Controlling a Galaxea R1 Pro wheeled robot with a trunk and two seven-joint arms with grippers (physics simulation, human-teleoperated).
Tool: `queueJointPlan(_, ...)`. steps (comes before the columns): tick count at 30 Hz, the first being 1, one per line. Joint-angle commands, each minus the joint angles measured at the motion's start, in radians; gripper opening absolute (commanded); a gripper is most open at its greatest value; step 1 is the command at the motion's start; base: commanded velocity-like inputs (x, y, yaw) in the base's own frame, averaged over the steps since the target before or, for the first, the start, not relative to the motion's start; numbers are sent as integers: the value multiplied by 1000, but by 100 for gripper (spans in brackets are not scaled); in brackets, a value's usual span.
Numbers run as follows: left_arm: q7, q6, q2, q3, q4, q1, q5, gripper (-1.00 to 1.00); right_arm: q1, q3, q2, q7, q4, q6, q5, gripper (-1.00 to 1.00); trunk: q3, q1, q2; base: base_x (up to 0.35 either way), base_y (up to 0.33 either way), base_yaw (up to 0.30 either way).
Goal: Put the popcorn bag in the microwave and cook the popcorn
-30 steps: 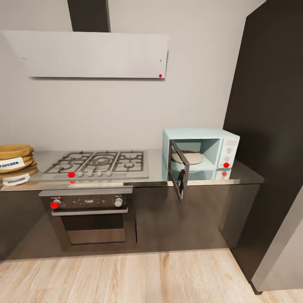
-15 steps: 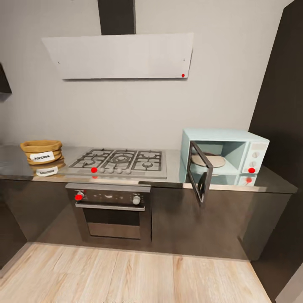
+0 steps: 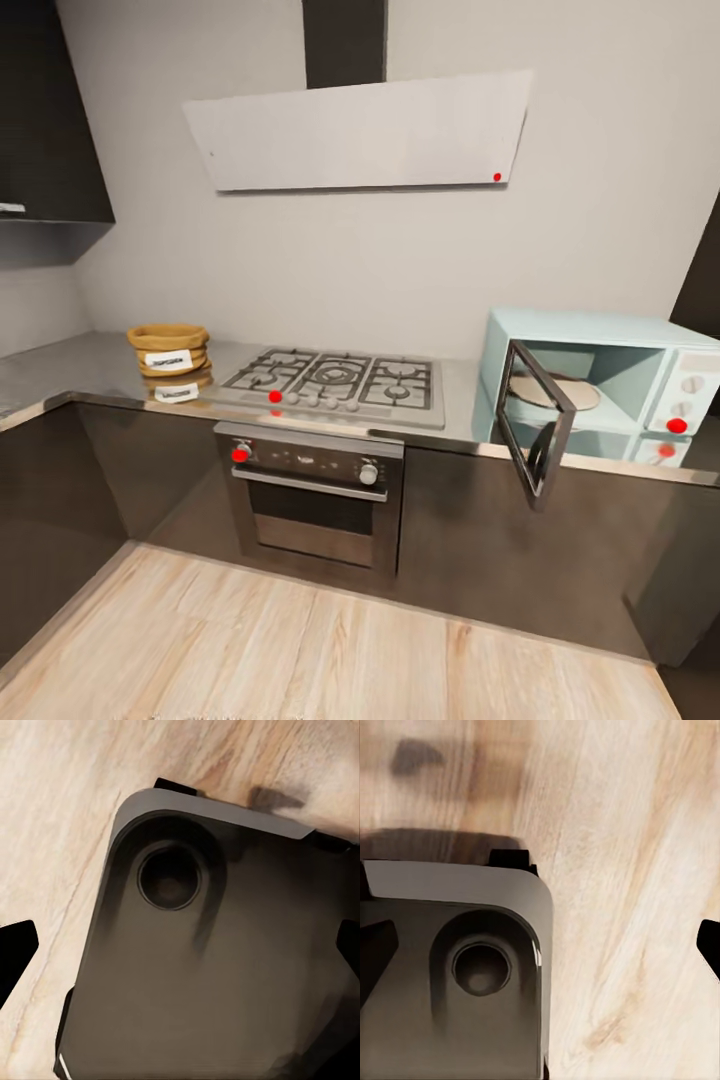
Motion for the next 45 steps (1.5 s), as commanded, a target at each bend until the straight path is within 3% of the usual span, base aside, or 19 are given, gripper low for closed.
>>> queueJointPlan(1,1,-2,0,0,-1,0,4,100,-1,-3,0,0,3,-6,5,100,-1,0,0,0,0,300)
queueJointPlan(22,4,-2,1,4,-2,0,6,100,-1,-3,10,1,3,-7,6,100,-1,0,0,0,0,300)
queueJointPlan(28,79,-2,-1,5,-3,0,6,100,-1,-3,11,1,3,-7,7,100,-1,0,0,0,0,300)
queueJointPlan(45,87,-2,-1,5,-2,0,4,100,-1,-3,12,1,4,-7,7,100,-1,0,0,0,0,300)
